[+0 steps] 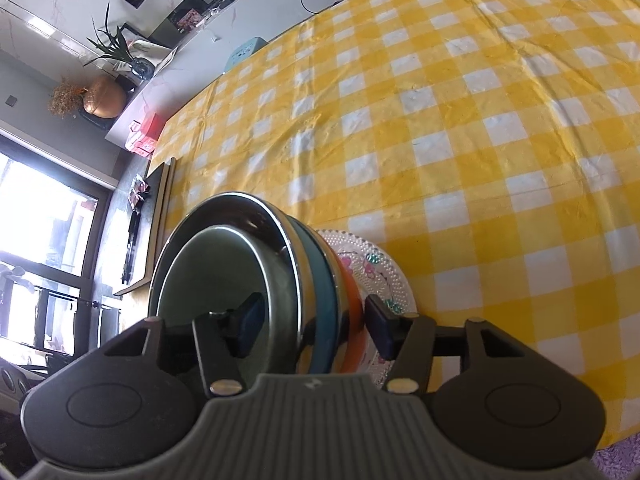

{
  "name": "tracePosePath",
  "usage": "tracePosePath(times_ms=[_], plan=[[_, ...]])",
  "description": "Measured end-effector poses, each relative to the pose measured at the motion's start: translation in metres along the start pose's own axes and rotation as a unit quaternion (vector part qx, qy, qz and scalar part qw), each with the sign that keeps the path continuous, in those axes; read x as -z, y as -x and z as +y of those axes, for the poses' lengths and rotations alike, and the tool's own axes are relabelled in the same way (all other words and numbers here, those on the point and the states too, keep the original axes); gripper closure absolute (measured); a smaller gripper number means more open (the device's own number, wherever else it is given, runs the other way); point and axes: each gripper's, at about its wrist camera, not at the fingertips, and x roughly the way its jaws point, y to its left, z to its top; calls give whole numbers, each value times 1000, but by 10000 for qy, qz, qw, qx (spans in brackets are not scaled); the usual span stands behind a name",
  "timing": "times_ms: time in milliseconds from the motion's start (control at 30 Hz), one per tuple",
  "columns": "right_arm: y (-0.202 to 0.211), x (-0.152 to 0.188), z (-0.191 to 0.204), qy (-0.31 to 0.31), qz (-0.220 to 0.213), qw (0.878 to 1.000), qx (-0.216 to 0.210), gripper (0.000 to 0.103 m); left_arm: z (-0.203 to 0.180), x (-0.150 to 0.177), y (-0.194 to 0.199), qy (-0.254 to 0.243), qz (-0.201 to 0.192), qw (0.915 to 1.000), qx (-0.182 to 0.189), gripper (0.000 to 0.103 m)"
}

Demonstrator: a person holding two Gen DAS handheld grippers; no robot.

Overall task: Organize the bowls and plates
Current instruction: 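Lower the nested bowls onto the sticker plate and open both grippers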

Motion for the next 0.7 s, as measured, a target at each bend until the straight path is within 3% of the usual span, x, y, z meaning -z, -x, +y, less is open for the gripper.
tracePosePath(times_ms=[233,400,533,700], plan=[[8,-4,-3,6,-223,9997,-49,36,-4,-1,4,-45,-106,9999,58,30],[13,-4,-9,-82,-273,9996,-64,30,-7,-2,17,-112,-299,9995,48,27],[22,-1,-12,-45,-337,9994,-92,29,-16,2,33,-478,-620,9969,-34,27],[46,8,-4,421,-692,9967,-44,28,-33,17,62,-1225,-1186,9852,-158,27]])
